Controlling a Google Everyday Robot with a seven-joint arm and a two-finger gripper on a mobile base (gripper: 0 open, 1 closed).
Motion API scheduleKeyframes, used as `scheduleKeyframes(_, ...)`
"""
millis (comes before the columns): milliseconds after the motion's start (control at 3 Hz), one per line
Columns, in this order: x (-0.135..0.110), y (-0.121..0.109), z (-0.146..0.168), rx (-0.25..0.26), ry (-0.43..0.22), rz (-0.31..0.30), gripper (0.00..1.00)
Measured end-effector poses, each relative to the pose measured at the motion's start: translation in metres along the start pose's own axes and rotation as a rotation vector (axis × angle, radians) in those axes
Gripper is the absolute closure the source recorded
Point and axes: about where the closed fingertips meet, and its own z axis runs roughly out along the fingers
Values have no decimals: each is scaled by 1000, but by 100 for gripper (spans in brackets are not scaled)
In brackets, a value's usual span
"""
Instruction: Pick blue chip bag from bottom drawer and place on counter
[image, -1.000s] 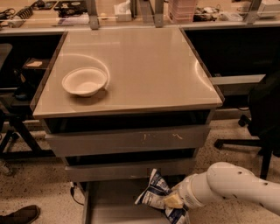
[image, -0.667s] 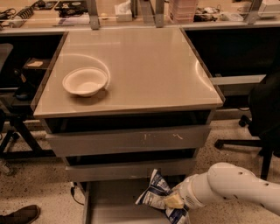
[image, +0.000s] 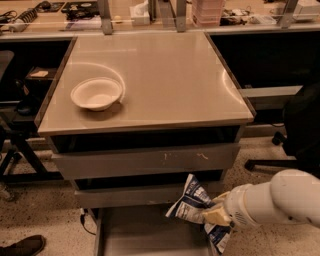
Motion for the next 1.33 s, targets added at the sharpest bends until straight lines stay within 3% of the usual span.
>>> scheduleKeyframes(667, -36, 0, -123, 144, -47, -75, 100)
scheduleKeyframes(1333, -47, 0, -135, 161, -60, -95, 100)
